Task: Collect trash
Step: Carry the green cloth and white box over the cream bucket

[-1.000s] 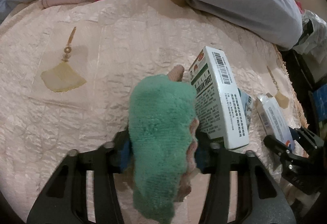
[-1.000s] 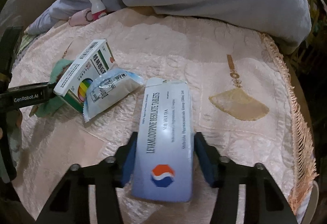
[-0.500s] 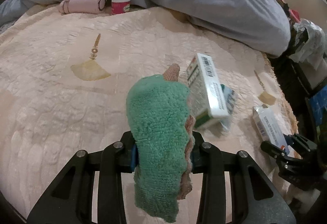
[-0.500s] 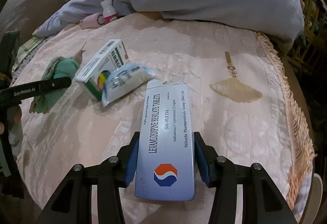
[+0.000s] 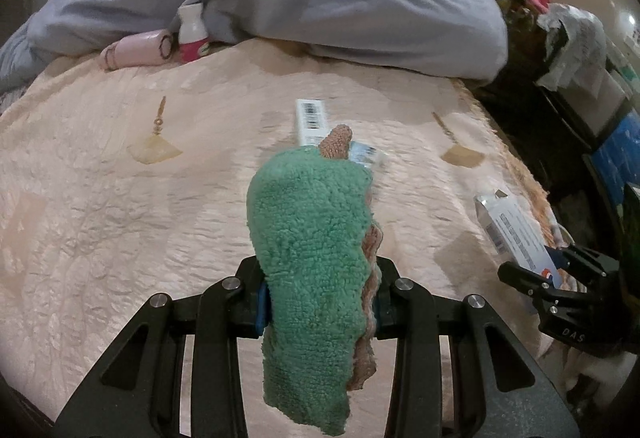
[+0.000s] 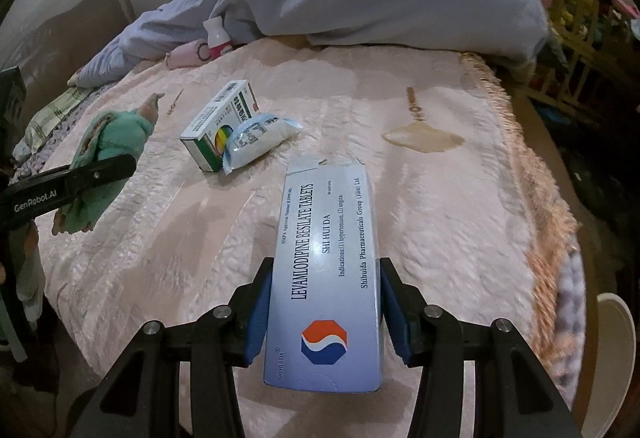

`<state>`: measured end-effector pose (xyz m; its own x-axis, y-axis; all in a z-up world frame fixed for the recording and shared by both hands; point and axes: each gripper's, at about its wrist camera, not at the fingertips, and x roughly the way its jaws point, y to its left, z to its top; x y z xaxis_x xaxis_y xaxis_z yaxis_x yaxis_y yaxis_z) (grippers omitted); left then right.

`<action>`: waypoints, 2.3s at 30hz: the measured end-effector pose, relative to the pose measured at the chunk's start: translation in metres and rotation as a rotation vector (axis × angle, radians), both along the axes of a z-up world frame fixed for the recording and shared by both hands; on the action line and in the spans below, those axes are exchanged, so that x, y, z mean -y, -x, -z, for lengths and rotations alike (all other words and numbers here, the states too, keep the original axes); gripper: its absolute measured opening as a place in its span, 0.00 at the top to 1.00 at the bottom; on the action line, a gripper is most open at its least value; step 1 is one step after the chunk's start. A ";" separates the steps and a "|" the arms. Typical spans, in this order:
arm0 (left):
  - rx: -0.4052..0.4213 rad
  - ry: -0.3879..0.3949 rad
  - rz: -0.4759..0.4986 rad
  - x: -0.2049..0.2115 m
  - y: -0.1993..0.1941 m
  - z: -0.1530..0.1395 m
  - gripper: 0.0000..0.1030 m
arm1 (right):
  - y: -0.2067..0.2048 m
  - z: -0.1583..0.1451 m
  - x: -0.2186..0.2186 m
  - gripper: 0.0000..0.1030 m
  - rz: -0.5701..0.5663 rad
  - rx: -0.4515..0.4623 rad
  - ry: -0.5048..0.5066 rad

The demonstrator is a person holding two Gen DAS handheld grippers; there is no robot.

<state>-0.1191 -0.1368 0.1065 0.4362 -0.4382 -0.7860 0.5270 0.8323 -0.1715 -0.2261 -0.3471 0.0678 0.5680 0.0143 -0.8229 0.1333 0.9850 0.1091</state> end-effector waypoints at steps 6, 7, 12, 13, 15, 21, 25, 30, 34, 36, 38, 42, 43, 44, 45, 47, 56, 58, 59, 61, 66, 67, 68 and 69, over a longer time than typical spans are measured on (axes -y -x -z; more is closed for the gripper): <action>0.034 -0.013 0.045 0.024 0.027 -0.014 0.67 | 0.028 -0.010 0.013 0.53 0.034 0.019 0.004; 0.037 -0.014 0.051 0.027 0.031 -0.015 0.67 | 0.033 -0.012 0.015 0.53 0.040 0.022 0.004; 0.055 -0.022 0.103 0.056 0.053 -0.024 0.67 | 0.060 -0.019 0.030 0.53 0.077 0.037 0.007; 0.056 -0.023 0.113 0.061 0.057 -0.025 0.67 | 0.063 -0.020 0.033 0.53 0.082 0.038 0.008; 0.058 -0.025 0.137 0.073 0.064 -0.028 0.67 | 0.072 -0.022 0.041 0.53 0.098 0.042 0.011; 0.068 -0.037 0.200 0.106 0.084 -0.036 0.67 | 0.100 -0.025 0.067 0.53 0.162 0.050 0.010; 0.074 -0.047 0.242 0.128 0.096 -0.040 0.67 | 0.120 -0.026 0.087 0.53 0.207 0.049 0.010; 0.079 -0.059 0.311 0.162 0.115 -0.043 0.67 | 0.144 -0.028 0.110 0.53 0.260 0.048 0.016; 0.088 -0.061 0.372 0.189 0.136 -0.046 0.67 | 0.165 -0.027 0.132 0.53 0.307 0.045 0.015; 0.090 -0.062 0.405 0.202 0.148 -0.047 0.67 | 0.175 -0.027 0.140 0.53 0.330 0.044 0.013; 0.089 -0.062 0.438 0.216 0.160 -0.047 0.67 | 0.186 -0.026 0.150 0.53 0.357 0.043 0.012; 0.075 -0.064 0.485 0.239 0.177 -0.043 0.67 | 0.206 -0.024 0.167 0.53 0.407 0.040 0.008; 0.069 -0.064 0.498 0.245 0.182 -0.042 0.67 | 0.210 -0.022 0.171 0.53 0.417 0.039 0.008; 0.063 -0.064 0.507 0.250 0.184 -0.040 0.67 | 0.213 -0.021 0.174 0.53 0.424 0.037 0.007; 0.057 -0.064 0.514 0.255 0.187 -0.039 0.67 | 0.218 -0.020 0.179 0.53 0.436 0.035 0.005; 0.036 -0.062 0.529 0.266 0.193 -0.035 0.67 | 0.227 -0.017 0.187 0.53 0.455 0.030 0.002; -0.021 -0.068 0.587 0.302 0.212 -0.021 0.67 | 0.255 -0.009 0.215 0.53 0.520 0.022 -0.011; -0.032 -0.064 0.600 0.309 0.216 -0.017 0.67 | 0.261 -0.006 0.221 0.53 0.533 0.020 -0.016; -0.041 -0.063 0.606 0.313 0.217 -0.016 0.67 | 0.264 -0.004 0.225 0.53 0.541 0.018 -0.019; -0.062 -0.065 0.621 0.322 0.220 -0.010 0.67 | 0.270 -0.001 0.229 0.53 0.553 0.012 -0.026; -0.080 -0.059 0.640 0.338 0.225 -0.003 0.67 | 0.275 0.009 0.240 0.53 0.580 -0.002 -0.048; -0.085 -0.057 0.642 0.340 0.225 -0.002 0.67 | 0.275 0.011 0.242 0.53 0.584 -0.005 -0.051; -0.089 -0.057 0.643 0.343 0.225 0.000 0.67 | 0.275 0.012 0.244 0.53 0.586 -0.008 -0.052; -0.090 -0.056 0.645 0.344 0.226 0.001 0.67 | 0.276 0.013 0.245 0.53 0.587 -0.010 -0.052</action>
<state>-0.3449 -0.4812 0.1056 0.0309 -0.5468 -0.8367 0.9091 0.3633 -0.2039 -0.5019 -0.5920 0.0544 0.4849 -0.2597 -0.8351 0.6563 0.7392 0.1512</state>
